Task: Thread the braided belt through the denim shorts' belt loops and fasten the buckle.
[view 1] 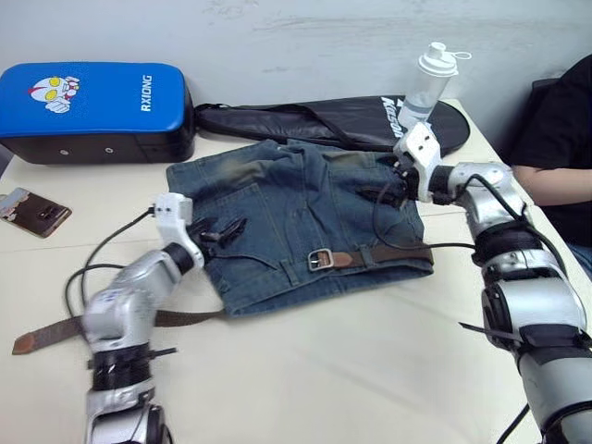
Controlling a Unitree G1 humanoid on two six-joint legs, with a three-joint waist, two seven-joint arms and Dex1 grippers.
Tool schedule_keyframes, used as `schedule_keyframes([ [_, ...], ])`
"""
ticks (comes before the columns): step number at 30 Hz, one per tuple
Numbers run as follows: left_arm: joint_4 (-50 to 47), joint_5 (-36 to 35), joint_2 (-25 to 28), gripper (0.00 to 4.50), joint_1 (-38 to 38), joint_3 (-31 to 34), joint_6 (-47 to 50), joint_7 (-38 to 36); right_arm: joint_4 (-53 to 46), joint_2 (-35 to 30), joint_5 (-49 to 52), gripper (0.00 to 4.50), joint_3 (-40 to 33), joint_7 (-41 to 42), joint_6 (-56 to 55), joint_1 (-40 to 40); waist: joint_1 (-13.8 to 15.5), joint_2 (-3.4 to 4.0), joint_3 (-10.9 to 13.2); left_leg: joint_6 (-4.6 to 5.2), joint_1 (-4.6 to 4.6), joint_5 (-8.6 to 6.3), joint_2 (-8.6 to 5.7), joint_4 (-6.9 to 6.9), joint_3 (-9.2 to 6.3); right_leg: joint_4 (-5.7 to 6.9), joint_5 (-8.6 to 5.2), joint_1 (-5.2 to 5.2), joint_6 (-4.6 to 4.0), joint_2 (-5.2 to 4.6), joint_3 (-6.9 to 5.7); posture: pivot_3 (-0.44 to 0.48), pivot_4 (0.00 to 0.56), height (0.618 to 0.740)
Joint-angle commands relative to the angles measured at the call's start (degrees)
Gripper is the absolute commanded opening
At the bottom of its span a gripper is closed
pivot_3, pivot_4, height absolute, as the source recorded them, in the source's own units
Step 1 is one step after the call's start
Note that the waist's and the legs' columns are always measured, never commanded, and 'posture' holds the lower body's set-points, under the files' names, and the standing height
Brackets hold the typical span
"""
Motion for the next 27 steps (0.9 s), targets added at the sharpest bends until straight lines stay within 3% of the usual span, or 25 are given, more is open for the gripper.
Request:
schedule_keyframes([
  [1,-8.9,-5.8,5.2,4.48,2.5,-4.4,7.7,-4.0,-17.7,-2.0,4.1,4.50,2.1,4.8,9.0,6.0,0.1,0.02,0.0,-0.05,0.02,-0.03,-0.03,0.00,0.01,-0.01,0.00,0.01,0.00,-0.02,0.01,0.000,0.150,0.740],
  [6,-13.0,-0.6,16.5,4.48,6.6,-18.2,6.4,-10.3,-27.0,-2.0,5.2,4.50,2.6,2.1,15.2,9.8,0.2,0.03,0.0,-0.55,0.09,-0.32,-0.13,0.03,0.02,-0.08,-0.02,-0.05,-0.05,-0.08,0.07,0.000,0.150,0.740],
  [8,-10.8,5.8,20.0,4.48,7.6,-24.9,2.2,-10.6,-28.4,-2.5,5.2,4.50,2.5,1.3,15.7,10.6,0.2,0.03,0.0,-0.62,0.12,-0.36,-0.11,0.00,0.02,-0.06,-0.08,-0.06,-0.15,-0.06,0.07,0.000,0.150,0.740],
  [13,-10.8,13.5,25.0,4.48,11.4,-34.7,-4.3,-13.6,-29.5,-4.4,4.3,4.50,2.5,-0.1,15.5,11.7,0.4,0.05,0.0,-0.41,0.10,-0.25,-0.05,-0.04,0.06,-0.10,-0.14,-0.13,-0.25,-0.02,0.09,0.000,0.150,0.740],
  [16,-11.2,16.0,26.1,4.48,12.6,-36.0,-7.4,-14.7,-29.4,-4.7,4.4,4.50,2.6,-0.8,15.3,11.7,0.3,0.07,0.0,-0.36,0.14,-0.26,-0.05,-0.04,0.09,-0.09,-0.14,-0.13,-0.26,-0.03,0.14,0.000,0.150,0.740],
  [20,-10.7,13.9,22.7,4.48,14.4,-27.8,-7.8,-13.0,-29.4,-4.8,5.0,4.50,2.8,-0.7,15.2,11.1,0.1,0.12,0.0,-0.32,0.19,-0.24,-0.02,-0.10,0.09,-0.08,-0.16,-0.13,-0.30,-0.03,0.15,0.000,0.150,0.740],
  [24,-13.6,-1.8,15.1,4.48,16.1,-7.8,-2.6,-11.9,-30.3,-4.6,8.4,4.50,2.3,2.0,18.7,8.5,0.0,-0.04,0.1,-0.19,0.06,-0.17,0.01,-0.08,0.11,-0.01,-0.16,-0.25,-0.29,-0.02,0.16,0.000,0.150,0.740],
  [27,-15.9,-17.7,12.5,4.48,22.2,12.4,1.5,-8.7,-32.9,-4.9,12.7,4.50,3.7,7.5,23.8,5.7,-0.4,-0.19,0.2,-0.16,-0.11,-0.13,0.02,-0.04,0.13,0.12,-0.16,-0.48,-0.29,-0.02,0.22,0.000,0.150,0.740],
])
